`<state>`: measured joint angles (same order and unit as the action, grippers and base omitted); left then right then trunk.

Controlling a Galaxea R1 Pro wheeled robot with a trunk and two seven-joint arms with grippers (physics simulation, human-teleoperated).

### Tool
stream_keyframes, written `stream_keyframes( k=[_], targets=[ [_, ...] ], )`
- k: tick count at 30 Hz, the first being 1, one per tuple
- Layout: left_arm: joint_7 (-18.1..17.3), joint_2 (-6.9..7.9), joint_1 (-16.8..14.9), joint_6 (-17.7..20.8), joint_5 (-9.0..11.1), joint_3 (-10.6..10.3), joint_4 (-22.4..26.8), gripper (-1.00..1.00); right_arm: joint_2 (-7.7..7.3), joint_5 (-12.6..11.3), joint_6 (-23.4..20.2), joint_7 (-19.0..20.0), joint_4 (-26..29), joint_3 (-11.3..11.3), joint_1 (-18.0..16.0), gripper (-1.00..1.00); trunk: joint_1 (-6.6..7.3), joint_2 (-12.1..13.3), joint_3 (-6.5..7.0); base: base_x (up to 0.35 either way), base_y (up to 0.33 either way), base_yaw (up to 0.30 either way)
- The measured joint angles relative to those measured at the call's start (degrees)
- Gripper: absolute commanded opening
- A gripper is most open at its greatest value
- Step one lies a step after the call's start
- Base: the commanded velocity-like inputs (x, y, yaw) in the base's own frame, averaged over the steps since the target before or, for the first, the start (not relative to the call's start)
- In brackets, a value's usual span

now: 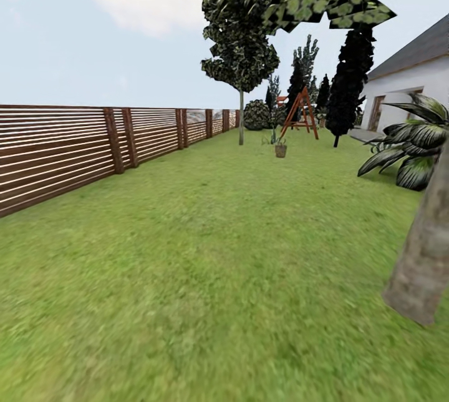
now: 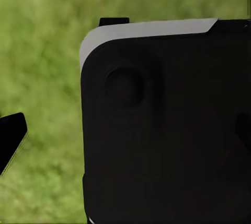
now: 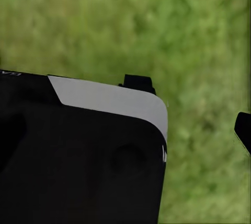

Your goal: Take the three Easter eggs out of the wicker basket on the lawn in the garden, then place them on the lawn next to a single tree (choose any tree) so that all three eggs are next to the same tree and none are left in the basket.

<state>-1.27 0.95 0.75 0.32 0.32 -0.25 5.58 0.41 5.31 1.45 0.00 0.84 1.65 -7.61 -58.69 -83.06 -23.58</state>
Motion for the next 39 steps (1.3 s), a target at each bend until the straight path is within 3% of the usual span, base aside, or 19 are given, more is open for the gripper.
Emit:
stream_keyframes(
  k=[12, 19, 27, 39],
  targets=[
    [0.0, 0.0, 0.0, 0.0, 0.1, 0.0, 0.0, 1.0, -0.05, 0.0, 0.0, 0.0, 0.0, 0.0, 0.0, 1.0, 0.0, 0.0, 0.01, 0.341, 0.0, -0.001],
    [0.0, 0.09, 0.0, 3.7, 3.4, 0.0, 0.9, 1.0, -0.14, 0.0, 0.0, -0.2, 0.4, 0.0, 0.0, 1.0, 0.0, 0.0, 0.01, 0.341, 0.0, 0.0],
    [0.0, 0.24, 0.0, 4.7, 3.8, 0.0, 1.4, 1.0, 0.62, 0.7, 0.0, 0.0, -0.1, 0.6, 0.0, 1.0, 0.0, 0.0, -0.09, 0.341, 0.021, 0.0],
    [-0.1, 0.0, 0.0, 4.6, 5.6, 0.0, 1.5, 1.0, 0.25, 1.0, -0.2, 0.0, -1.8, 0.7, 0.0, 1.0, 0.0, 0.0, -0.72, 0.341, 0.024, 0.0]
  ],
)
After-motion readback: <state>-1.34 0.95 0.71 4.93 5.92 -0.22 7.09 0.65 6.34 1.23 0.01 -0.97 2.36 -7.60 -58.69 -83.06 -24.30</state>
